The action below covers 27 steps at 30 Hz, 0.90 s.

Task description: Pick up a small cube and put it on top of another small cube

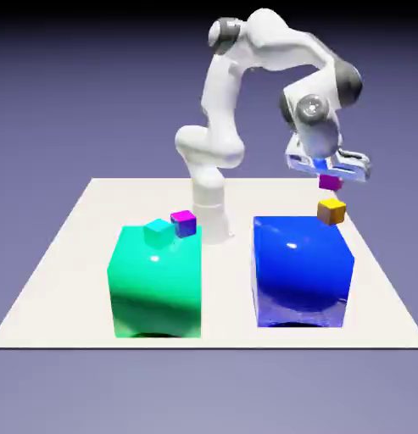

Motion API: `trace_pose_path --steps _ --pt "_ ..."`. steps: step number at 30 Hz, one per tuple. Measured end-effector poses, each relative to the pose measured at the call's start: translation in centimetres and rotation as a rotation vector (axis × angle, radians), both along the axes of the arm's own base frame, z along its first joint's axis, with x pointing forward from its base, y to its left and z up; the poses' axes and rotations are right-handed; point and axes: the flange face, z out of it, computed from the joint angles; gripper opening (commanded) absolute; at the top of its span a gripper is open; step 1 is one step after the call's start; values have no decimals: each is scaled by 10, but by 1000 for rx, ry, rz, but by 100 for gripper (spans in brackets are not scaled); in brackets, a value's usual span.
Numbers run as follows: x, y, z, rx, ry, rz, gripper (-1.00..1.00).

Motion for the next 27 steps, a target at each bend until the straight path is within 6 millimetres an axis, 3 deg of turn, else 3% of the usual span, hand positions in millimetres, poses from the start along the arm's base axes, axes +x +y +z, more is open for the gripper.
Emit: trace_pose_path --steps 12,25,26,27 --pt "-13 5 -7 33 -23 -1 -100" --pt "-25 17 -54 1 2 -1 -100" --pt "-26 18 -58 -5 4 -1 100" --pt "-26 18 -58 -6 4 1 100"
